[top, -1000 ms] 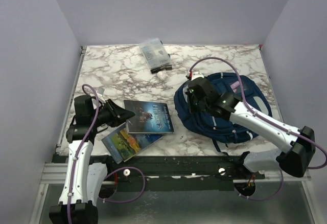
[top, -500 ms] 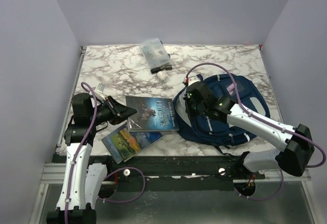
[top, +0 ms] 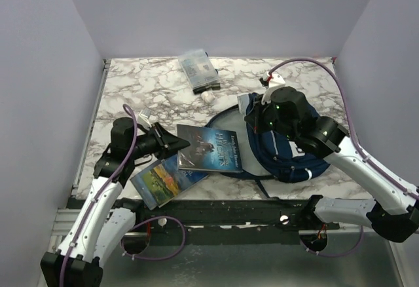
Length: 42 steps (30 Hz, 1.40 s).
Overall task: Pack the student bag
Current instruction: Place the book in the student bag.
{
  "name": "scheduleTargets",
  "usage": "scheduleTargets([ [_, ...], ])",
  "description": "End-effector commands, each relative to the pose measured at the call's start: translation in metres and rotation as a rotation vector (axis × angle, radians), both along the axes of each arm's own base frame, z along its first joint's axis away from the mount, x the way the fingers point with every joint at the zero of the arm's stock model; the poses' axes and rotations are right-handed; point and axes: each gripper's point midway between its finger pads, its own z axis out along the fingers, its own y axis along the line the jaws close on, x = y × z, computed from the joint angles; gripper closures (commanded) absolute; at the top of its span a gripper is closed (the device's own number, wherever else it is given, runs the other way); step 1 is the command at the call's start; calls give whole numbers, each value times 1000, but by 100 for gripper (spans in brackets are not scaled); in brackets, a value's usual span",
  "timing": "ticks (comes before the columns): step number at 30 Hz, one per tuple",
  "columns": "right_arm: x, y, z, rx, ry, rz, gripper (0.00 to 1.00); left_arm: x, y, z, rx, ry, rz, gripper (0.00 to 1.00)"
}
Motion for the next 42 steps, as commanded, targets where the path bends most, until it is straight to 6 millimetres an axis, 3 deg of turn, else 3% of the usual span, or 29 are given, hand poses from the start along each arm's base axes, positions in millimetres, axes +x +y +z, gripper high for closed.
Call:
scheduleTargets([
  [1,6,1,59,103,-162,11,100,22,-31,36,-69,-106,-12,100],
  [11,-3,-7,57,156,-158,-7,100,53,-86,31,-27,-49,4,100],
  [15,-6,-2,56,180,-143,12,100,59,-120,30,-86,-11,-29,100],
  [22,-10,5,57,217,-126,39,100,80,-185,17,-164,12,58,100],
  [27,-13,6,53,236,-111,40,100,103,-247,9,-200,30,82,100],
  [30,-14,2,52,240,-105,22,100,111,-280,-13,-184,78,72,100],
  [35,-16,-4,52,228,-117,19,100,108,-307,-56,-151,179,14,100],
  [37,-15,-8,51,210,-129,13,100,104,-311,-61,-146,191,-13,86],
  [40,-13,-16,46,179,-146,-10,100,95,-310,-57,-135,168,-53,57],
  [42,-12,-18,41,162,-146,-18,100,88,-307,-56,-125,162,-86,51],
])
